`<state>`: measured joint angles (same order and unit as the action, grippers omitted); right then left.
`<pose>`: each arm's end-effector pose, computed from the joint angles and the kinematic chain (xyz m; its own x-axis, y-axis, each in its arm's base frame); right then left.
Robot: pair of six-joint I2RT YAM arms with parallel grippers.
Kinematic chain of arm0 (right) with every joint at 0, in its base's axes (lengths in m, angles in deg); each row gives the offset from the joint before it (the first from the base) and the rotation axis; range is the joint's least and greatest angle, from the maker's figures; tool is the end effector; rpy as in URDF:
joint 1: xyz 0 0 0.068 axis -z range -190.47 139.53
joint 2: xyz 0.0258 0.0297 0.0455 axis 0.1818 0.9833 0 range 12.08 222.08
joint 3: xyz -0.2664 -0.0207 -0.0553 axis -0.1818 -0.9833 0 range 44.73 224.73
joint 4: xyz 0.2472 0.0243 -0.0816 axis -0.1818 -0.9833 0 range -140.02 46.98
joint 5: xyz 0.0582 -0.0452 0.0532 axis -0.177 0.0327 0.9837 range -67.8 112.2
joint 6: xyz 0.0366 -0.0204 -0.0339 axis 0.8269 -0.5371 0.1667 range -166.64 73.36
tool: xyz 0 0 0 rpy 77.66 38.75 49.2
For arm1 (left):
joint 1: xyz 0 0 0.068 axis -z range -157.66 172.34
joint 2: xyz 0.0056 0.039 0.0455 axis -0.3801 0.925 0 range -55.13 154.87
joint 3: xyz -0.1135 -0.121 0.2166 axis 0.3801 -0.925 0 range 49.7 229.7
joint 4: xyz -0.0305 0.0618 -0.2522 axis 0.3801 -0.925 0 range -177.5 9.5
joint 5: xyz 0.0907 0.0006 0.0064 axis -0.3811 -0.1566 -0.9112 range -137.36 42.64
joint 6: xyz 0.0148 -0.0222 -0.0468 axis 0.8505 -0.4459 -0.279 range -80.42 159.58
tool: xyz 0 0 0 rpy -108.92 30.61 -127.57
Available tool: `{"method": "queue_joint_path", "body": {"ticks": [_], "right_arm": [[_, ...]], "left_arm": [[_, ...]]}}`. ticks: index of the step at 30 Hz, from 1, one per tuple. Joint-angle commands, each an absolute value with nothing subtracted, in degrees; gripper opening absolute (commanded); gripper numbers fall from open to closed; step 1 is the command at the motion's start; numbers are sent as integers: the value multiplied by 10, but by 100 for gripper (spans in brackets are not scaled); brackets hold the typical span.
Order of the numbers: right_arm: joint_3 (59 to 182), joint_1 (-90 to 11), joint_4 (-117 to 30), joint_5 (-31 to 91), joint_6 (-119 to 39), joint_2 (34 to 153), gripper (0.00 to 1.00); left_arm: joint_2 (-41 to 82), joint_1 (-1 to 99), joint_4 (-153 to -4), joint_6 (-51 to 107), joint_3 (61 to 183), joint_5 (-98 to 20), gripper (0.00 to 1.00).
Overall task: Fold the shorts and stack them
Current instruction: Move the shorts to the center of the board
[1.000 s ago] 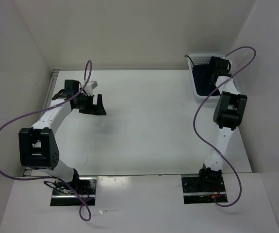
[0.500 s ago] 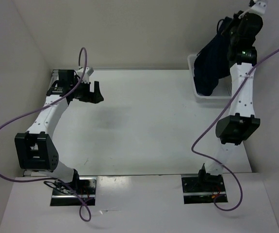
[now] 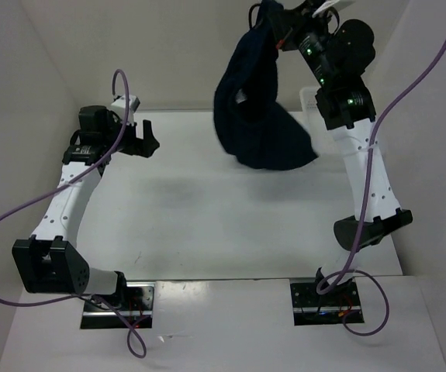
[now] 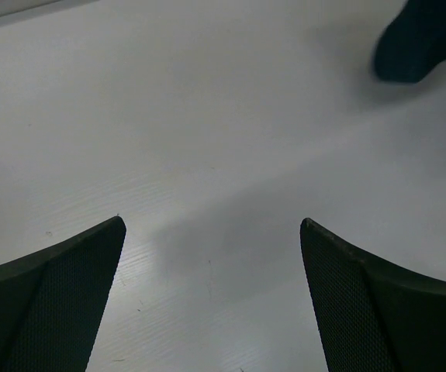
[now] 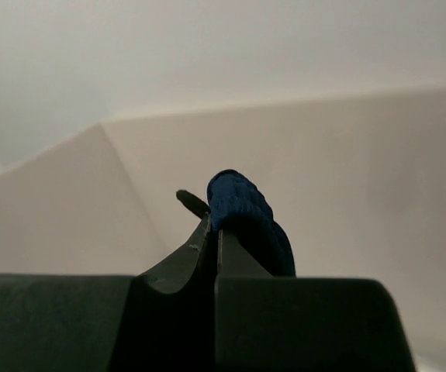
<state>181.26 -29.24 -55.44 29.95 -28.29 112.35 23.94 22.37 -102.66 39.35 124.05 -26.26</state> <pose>0.3098 0.1104 0.6108 0.2261 0.4063 -0.8853 -0.5339 0.8119 0.2362 0.3146 -0.0130 0.3639 -0.4534 -0.0034 -0.8913 0.3199 0.9328 -0.1663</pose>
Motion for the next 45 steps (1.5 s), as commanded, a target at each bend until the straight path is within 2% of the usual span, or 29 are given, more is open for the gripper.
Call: {"method": "queue_joint_path", "body": {"ticks": [1,2,5,6,7,10,15,20,24,28,34,42,45], "right_arm": [[1688,-299,-493,302,-256,1084,0],[1653,-299,-487,295,-265,1075,1],[1533,-285,-480,265,-277,1058,26],[1506,-266,-480,265,-277,1049,61],[1459,-255,-473,265,-268,1049,72],[1403,-234,-473,255,-268,1042,80],[1342,-234,-498,307,-225,1079,80],[1306,-275,-503,363,-182,1142,66],[1300,-298,-497,377,-175,1196,63],[1318,-312,-492,384,-161,1247,59],[1342,-331,-492,351,-180,1290,59],[1337,-342,-496,323,-158,1298,59],[1343,-347,-496,329,-138,1322,58]], "left_arm": [[215,221,-990,396,1219,-281,100],[208,221,-990,396,1219,-286,100],[195,221,-997,396,1198,-292,100],[190,221,-998,396,1191,-292,100],[190,221,-998,396,1184,-298,100],[183,221,-1003,396,1153,-308,100],[193,216,-998,396,1119,-336,100],[275,192,-1023,396,1139,-338,100],[313,168,-1015,396,1174,-332,100],[405,137,-1041,396,1249,-316,100],[526,72,-1122,396,1386,-221,100],[591,93,-1071,396,1372,-294,100],[611,88,-1065,396,1355,-287,100]]}}
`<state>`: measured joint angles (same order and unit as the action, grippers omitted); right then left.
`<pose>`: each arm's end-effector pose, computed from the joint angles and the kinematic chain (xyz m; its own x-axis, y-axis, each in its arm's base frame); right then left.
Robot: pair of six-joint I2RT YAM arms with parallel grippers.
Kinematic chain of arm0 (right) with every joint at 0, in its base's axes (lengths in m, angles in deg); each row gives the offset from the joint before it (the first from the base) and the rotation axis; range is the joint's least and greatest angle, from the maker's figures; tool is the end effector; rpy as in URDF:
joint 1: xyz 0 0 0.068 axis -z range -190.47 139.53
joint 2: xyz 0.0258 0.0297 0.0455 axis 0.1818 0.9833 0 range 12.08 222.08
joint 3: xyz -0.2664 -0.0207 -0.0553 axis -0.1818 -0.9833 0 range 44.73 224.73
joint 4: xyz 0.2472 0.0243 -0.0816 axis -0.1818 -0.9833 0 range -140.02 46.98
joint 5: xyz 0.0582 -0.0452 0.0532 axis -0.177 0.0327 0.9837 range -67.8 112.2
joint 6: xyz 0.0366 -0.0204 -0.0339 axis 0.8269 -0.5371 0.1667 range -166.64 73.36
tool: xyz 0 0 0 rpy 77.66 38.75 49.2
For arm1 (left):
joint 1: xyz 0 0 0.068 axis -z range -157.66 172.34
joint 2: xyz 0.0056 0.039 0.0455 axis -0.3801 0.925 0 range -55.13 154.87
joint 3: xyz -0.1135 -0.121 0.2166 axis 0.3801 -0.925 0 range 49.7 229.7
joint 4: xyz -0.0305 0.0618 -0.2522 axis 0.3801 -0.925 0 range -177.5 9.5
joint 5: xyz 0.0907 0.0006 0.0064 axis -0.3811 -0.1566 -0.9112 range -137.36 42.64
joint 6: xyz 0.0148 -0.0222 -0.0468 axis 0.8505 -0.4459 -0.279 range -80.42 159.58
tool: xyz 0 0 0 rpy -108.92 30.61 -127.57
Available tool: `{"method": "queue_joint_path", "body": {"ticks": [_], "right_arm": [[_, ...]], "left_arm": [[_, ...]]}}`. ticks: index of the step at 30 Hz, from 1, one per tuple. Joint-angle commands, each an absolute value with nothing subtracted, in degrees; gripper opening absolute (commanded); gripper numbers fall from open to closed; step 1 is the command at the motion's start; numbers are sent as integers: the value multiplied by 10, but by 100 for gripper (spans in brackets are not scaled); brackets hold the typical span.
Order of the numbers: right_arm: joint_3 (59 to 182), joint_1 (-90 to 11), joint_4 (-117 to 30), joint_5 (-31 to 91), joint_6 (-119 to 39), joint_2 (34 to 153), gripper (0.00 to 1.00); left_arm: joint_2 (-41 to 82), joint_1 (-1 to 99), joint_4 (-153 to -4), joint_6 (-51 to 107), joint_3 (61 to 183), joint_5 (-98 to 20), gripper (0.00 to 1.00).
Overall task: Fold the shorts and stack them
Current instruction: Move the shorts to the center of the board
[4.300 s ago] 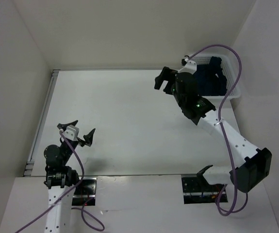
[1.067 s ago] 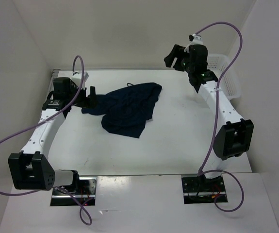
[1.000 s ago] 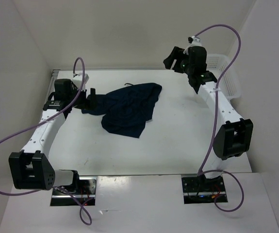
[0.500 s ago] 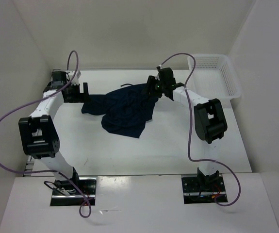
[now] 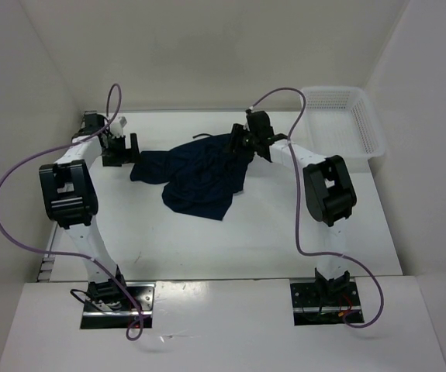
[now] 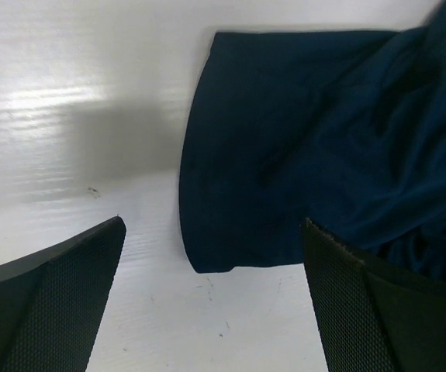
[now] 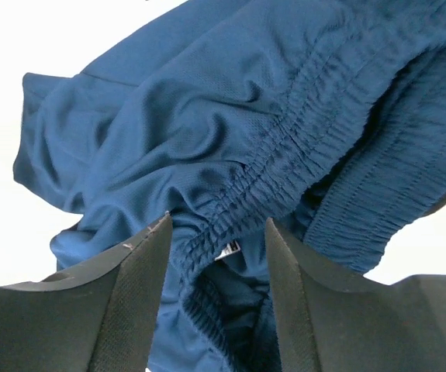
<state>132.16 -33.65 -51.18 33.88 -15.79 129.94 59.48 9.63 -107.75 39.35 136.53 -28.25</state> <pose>0.4292 0.1917 0.2069 -0.7645 0.2190 -0.6063 -0.1617 0.8453 0.5093 0.4282 0.0846 0.2043 -0.7993 -0.1841 -0.5721 -0.0280 0.9623 -0.2706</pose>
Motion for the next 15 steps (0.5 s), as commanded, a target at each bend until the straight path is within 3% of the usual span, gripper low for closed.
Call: {"method": "queue_joint_path", "body": {"ticks": [1,6,11,13,14,15], "right_arm": [[1349,-353,-501,329,-138,1331,56],[1378,-359,-514,334,-113,1359,54],[1425,-364,-546,334,-108,1395,54],[1439,-364,-546,334,-113,1395,44],[1445,-364,-546,334,-118,1402,29],[1460,-364,-551,334,-124,1402,20]], "left_arm": [[611,88,-1065,396,1355,-268,100],[652,88,-1065,396,1375,-228,87],[675,93,-1080,396,1380,-179,63],[680,93,-1087,396,1375,-164,54],[680,93,-1087,396,1370,-149,41],[680,93,-1087,396,1370,-149,32]]}}
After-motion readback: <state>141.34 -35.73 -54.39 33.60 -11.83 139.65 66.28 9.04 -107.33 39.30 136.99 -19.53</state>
